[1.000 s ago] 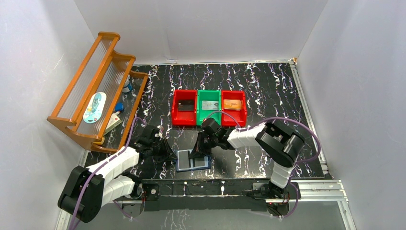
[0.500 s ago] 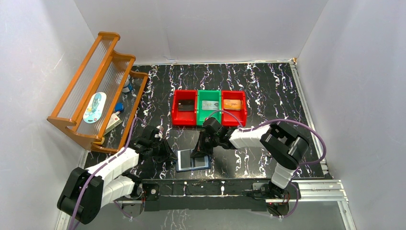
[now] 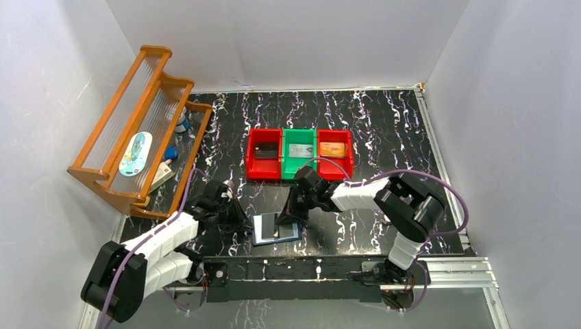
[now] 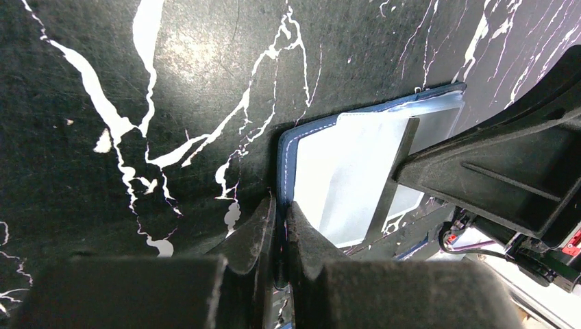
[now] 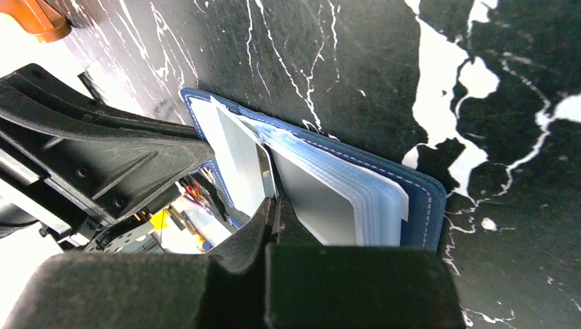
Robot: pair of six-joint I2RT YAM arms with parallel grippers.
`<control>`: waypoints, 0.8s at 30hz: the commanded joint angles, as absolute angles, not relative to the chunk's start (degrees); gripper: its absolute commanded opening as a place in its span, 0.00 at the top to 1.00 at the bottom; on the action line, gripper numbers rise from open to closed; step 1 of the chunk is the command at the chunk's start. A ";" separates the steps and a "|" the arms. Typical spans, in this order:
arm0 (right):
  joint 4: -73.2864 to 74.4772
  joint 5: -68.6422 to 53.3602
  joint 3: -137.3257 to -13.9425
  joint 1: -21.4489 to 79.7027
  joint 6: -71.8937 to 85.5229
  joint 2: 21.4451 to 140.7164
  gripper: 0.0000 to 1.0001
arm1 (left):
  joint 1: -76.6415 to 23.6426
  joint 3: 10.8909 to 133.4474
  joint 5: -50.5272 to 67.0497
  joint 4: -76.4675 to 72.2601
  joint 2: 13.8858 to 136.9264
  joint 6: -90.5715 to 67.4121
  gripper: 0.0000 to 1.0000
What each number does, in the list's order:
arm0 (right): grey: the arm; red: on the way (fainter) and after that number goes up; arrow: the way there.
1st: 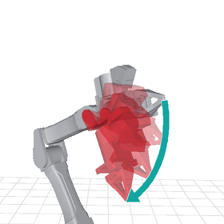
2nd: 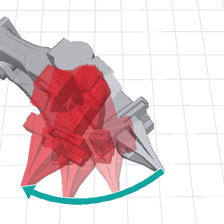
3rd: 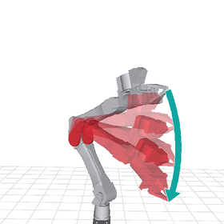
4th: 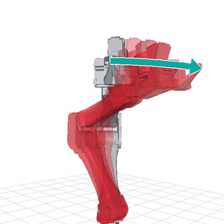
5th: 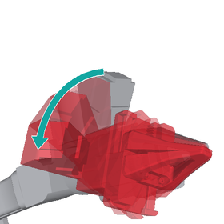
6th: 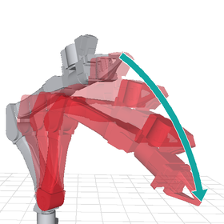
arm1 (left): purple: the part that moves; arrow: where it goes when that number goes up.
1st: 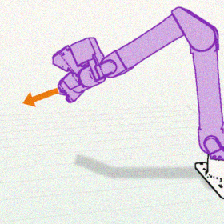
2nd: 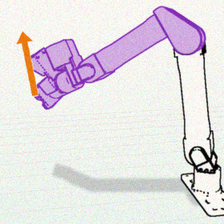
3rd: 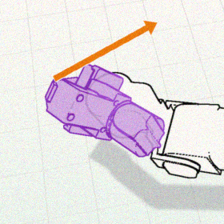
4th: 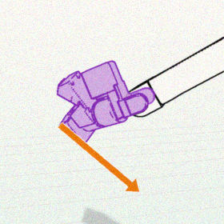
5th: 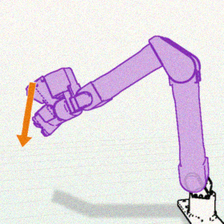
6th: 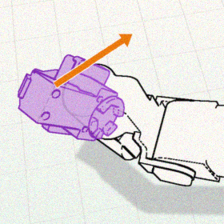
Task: Take the credit cards out of the card holder
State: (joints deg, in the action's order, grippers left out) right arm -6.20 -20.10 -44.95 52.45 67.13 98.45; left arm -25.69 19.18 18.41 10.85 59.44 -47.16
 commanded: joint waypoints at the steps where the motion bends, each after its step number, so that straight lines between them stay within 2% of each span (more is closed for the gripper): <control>1: -6.68 -20.67 -43.77 51.77 66.18 97.09 1.00 | -25.93 19.42 16.11 15.21 58.71 -46.60 1.00; 4: -6.77 -20.96 -44.09 51.72 66.18 97.63 1.00 | -25.93 20.49 16.16 15.95 58.42 -46.37 1.00; 7: -6.93 -21.17 -44.30 51.76 66.09 98.18 1.00 | -25.93 22.82 15.92 17.82 57.54 -45.88 0.69; 9: -7.02 -21.39 -44.25 51.77 66.08 98.62 1.00 | -25.93 25.00 15.10 19.64 56.64 -45.29 0.59; 12: -7.03 -21.19 -44.08 51.74 66.14 98.64 1.00 | -25.92 28.80 14.48 22.56 55.30 -43.87 0.53; 17: -6.29 -20.48 -43.95 51.72 65.93 98.09 1.00 | -25.93 33.24 18.18 22.67 55.00 -42.06 0.48; 22: -6.50 -20.39 -43.95 51.74 66.03 98.50 1.00 | -26.01 32.71 36.24 12.74 59.68 -40.66 0.53; 24: -6.57 -20.43 -44.10 51.72 66.01 98.68 1.00 | -26.38 31.99 40.01 10.36 62.31 -40.36 0.56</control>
State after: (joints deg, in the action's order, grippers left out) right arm -6.57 -21.15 -44.45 52.07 67.09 98.37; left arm -25.74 32.23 25.89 15.57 58.52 -41.98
